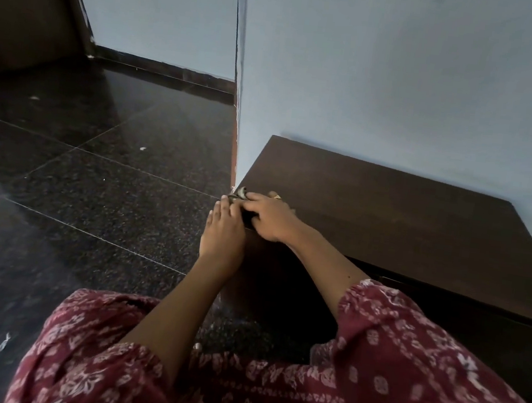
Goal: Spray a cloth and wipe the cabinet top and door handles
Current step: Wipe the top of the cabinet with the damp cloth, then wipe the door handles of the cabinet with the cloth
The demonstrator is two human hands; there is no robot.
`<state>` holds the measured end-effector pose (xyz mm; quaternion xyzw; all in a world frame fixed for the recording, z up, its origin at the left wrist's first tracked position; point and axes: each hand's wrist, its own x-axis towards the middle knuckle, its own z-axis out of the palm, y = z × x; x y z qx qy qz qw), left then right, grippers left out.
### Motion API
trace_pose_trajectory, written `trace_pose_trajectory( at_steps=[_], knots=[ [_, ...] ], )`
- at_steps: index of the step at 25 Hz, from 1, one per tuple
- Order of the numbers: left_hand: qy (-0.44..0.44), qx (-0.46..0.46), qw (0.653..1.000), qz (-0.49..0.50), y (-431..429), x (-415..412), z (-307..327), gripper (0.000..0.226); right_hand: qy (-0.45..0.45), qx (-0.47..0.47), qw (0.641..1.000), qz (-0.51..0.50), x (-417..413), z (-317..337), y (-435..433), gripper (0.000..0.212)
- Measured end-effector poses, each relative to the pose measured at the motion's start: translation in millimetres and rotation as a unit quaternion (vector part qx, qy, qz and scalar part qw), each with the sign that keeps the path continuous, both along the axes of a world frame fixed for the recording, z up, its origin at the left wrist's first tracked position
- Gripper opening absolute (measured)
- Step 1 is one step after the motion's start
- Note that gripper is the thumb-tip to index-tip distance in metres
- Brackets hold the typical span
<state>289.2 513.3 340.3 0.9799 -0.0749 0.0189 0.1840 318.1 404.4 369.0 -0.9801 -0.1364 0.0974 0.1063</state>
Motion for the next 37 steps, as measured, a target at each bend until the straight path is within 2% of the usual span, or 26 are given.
trace_pose_trajectory(
  at_steps=[4, 8, 14, 19, 21, 23, 24, 25, 26, 28, 30, 31, 32, 33, 34, 36, 37],
  knots=[
    [0.005, -0.056, 0.998, 0.014, 12.3, -14.9, -3.1, 0.049, -0.015, -0.034, 0.998, 0.040, -7.9, 2.2, 14.2, 0.054],
    [0.007, -0.078, 0.996, -0.030, 19.0, -22.7, -6.1, 0.049, -0.053, -0.099, 0.993, 0.045, -21.3, 1.4, 13.1, 0.055],
    [-0.004, -0.055, 0.988, -0.146, -12.4, -40.1, -13.0, 0.050, -0.031, -0.146, 0.988, -0.033, -59.2, 9.3, -30.9, 0.057],
    [-0.009, -0.045, 0.959, -0.281, -53.8, -51.6, -12.5, 0.059, 0.004, -0.198, 0.968, -0.152, -95.4, 24.1, -73.7, 0.050],
    [0.009, -0.094, 0.942, -0.321, -73.2, -58.5, -11.5, 0.058, 0.017, -0.157, 0.965, -0.207, -111.3, 30.7, -92.5, 0.047],
    [0.035, -0.221, 0.923, -0.313, -91.0, -66.3, -11.8, 0.051, 0.029, -0.012, 0.958, -0.284, -129.8, 34.0, -111.6, 0.042],
    [0.041, -0.299, 0.911, -0.281, -96.4, -70.3, -13.4, 0.046, 0.027, 0.097, 0.940, -0.327, -138.8, 33.6, -118.5, 0.039],
    [0.042, -0.378, 0.895, -0.233, -101.2, -75.4, -18.1, 0.041, 0.024, 0.222, 0.902, -0.369, -149.5, 31.5, -124.1, 0.039],
    [0.048, -0.445, 0.876, -0.182, -104.3, -81.6, -25.1, 0.037, 0.028, 0.356, 0.845, -0.397, -160.5, 27.1, -127.7, 0.042],
    [0.124, -0.531, 0.829, -0.119, -113.9, -96.7, -42.1, 0.031, 0.057, 0.602, 0.692, -0.395, -181.0, 4.2, -135.7, 0.052],
    [0.268, -0.583, 0.758, -0.116, -126.1, -112.0, -61.8, 0.023, 0.094, 0.755, 0.550, -0.344, -201.3, -30.3, -134.9, 0.049],
    [0.323, -0.605, 0.719, -0.112, -132.4, -119.0, -70.1, 0.021, 0.104, 0.793, 0.496, -0.339, -210.9, -48.2, -132.2, 0.042],
    [0.356, -0.622, 0.691, -0.097, -140.1, -123.6, -78.6, 0.019, 0.107, 0.810, 0.462, -0.345, -218.2, -70.7, -131.6, 0.036],
    [0.373, -0.629, 0.678, -0.080, -145.6, -127.8, -87.4, 0.018, 0.109, 0.808, 0.457, -0.355, -223.9, -92.2, -130.2, 0.037],
    [0.383, -0.629, 0.673, -0.069, -148.9, -133.5, -96.7, 0.018, 0.108, 0.785, 0.487, -0.368, -229.2, -113.3, -129.1, 0.044],
    [0.390, -0.620, 0.677, -0.066, -155.4, -144.5, -119.5, 0.024, 0.079, 0.687, 0.599, -0.404, -236.6, -146.6, -132.3, 0.051],
    [0.398, -0.620, 0.673, -0.067, -160.4, -148.4, -131.3, 0.028, 0.051, 0.641, 0.636, -0.427, -237.2, -159.0, -136.4, 0.048]
  ],
)
